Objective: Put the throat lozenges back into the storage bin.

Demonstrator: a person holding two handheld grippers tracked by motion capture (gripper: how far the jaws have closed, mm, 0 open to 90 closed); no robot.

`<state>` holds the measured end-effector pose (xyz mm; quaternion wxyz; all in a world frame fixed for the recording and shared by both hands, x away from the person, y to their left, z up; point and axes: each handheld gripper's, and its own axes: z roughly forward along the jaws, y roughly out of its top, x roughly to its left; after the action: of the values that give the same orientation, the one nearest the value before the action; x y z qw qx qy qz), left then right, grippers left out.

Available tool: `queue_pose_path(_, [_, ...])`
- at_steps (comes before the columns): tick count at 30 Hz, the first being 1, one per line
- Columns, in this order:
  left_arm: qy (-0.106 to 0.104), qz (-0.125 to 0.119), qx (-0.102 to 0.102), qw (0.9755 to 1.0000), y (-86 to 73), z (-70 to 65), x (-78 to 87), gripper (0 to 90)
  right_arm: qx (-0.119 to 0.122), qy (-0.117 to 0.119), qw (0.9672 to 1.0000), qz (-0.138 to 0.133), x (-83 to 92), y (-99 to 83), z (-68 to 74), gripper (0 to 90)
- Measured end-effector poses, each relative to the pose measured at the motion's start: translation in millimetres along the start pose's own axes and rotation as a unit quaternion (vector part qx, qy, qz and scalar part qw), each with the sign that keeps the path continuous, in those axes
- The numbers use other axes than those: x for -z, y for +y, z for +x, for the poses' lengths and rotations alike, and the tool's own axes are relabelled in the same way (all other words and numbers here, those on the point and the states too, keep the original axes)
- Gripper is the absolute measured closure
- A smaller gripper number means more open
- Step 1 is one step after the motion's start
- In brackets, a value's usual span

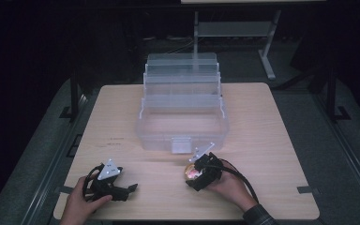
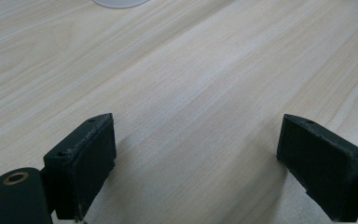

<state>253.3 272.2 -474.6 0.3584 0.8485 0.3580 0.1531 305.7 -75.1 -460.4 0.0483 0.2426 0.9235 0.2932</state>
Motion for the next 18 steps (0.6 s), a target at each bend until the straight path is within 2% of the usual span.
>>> queue_pose_path(4, [0.0,0.0,0.0,1.0,0.0,0.0,0.0,10.8,0.006,-0.007,1.0,0.004,-0.4,-0.3,0.9,18.7])
queue_pose_path(18, [0.0,0.0,0.0,1.0,0.0,0.0,0.0,10.8,0.009,-0.009,0.9999,0.009,1.5,-0.3,1.6,19.3])
